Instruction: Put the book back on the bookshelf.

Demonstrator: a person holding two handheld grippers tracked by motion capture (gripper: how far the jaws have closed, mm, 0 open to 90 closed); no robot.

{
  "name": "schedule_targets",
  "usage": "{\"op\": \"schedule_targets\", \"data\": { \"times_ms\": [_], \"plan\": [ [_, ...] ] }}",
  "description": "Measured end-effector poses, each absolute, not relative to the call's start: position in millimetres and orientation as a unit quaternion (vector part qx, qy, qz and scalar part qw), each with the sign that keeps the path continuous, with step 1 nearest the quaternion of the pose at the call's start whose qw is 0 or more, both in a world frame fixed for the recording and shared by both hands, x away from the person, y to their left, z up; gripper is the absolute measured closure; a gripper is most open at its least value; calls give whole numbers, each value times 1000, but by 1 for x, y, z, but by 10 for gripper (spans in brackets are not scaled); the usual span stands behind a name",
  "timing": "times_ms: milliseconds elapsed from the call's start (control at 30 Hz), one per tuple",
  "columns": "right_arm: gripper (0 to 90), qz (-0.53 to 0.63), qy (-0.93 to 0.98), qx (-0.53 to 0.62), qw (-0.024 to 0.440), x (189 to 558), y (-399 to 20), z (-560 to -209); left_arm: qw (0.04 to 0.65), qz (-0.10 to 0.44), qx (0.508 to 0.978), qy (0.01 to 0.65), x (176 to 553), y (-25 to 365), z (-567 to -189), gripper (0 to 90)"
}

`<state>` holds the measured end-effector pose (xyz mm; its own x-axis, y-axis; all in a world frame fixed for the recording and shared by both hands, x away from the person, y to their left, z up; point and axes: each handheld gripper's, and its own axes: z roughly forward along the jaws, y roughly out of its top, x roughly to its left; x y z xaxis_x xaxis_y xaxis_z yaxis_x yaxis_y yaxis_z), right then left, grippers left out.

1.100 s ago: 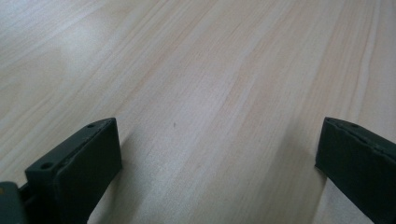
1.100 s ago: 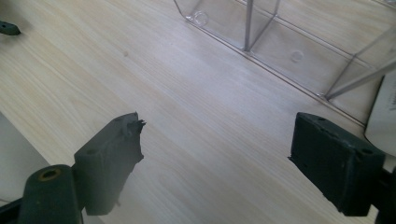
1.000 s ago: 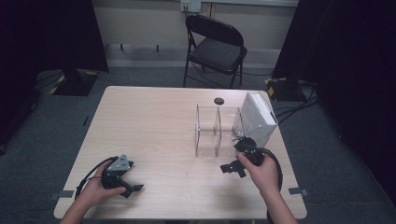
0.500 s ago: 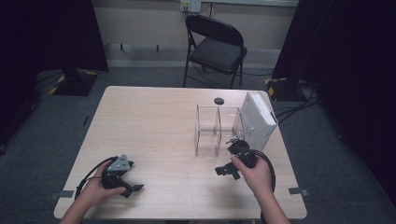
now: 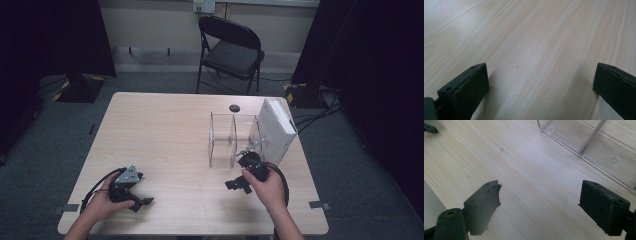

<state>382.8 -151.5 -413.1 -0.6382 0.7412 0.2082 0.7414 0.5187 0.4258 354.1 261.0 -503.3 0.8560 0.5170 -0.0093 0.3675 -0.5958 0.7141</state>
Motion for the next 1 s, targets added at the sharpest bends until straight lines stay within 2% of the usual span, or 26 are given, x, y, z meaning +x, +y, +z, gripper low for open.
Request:
{"op": "schedule_targets", "data": {
  "times_ms": [1000],
  "plan": [
    [155, -254, -888, -383, 8, 380, -118, -451, 375, 100, 887, 249, 354, 261, -503, 0]
  ]
}}
